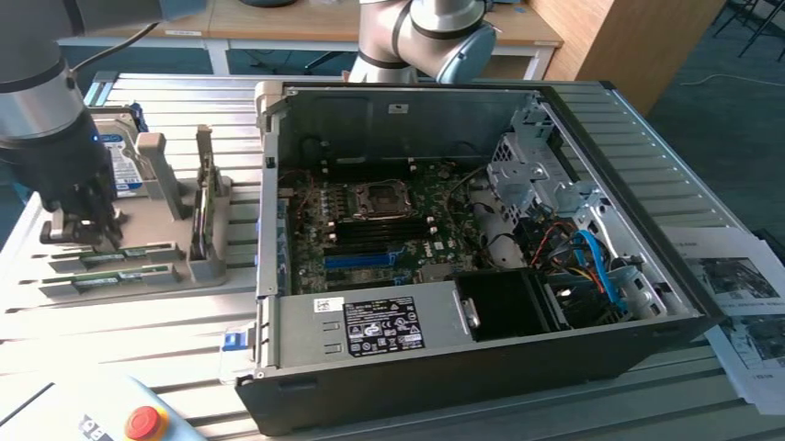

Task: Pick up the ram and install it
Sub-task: 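Pick up the ram and move it above insertion slot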

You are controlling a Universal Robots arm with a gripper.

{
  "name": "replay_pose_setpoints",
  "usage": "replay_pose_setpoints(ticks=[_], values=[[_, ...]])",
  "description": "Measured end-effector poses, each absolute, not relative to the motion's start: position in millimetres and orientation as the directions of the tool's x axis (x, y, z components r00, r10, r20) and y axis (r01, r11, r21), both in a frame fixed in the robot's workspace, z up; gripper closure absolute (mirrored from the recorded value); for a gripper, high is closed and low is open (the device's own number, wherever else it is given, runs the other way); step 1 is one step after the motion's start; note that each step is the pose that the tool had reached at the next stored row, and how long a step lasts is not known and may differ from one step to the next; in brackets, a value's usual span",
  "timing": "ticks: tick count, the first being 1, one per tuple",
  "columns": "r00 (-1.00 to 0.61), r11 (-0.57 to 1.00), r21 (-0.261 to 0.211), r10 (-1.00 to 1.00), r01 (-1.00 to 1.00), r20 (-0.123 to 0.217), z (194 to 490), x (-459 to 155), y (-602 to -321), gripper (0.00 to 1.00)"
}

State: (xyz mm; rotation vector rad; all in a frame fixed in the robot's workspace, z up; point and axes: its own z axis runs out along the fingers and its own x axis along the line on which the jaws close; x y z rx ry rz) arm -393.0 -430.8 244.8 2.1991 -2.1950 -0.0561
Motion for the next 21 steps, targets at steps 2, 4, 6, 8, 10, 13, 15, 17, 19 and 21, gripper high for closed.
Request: replay_pose_setpoints(ticks=[2, 4, 6, 8, 10, 13, 15, 17, 19, 21], values=[[0.002, -0.002, 0.05, -1.0, -0.999, -0.001, 242.9, -393.0, -430.9, 0.76], [0.002, -0.002, 0.05, -1.0, -0.999, -0.002, 240.8, -393.0, -431.1, 0.76], [0.002, -0.002, 0.05, -1.0, -0.999, -0.002, 238.6, -393.0, -431.2, 0.76], [0.002, -0.002, 0.05, -1.0, -0.999, -0.002, 236.8, -393.1, -431.3, 0.76], [0.002, -0.002, 0.05, -1.0, -0.999, -0.001, 236.7, -393.1, -431.3, 0.76], [0.002, -0.002, 0.05, -1.0, -0.999, -0.001, 236.6, -393.1, -431.3, 0.76], [0.002, -0.002, 0.049, -1.0, -0.999, -0.002, 236.4, -392.9, -433.0, 0.76], [0.002, -0.002, 0.05, -1.0, -0.999, -0.001, 236.6, -393.0, -435.7, 0.76], [0.002, -0.002, 0.049, -1.0, -0.999, -0.002, 236.5, -393.0, -438.5, 0.76], [0.002, -0.002, 0.05, -1.0, -0.999, -0.001, 236.6, -393.1, -439.6, 0.76]])
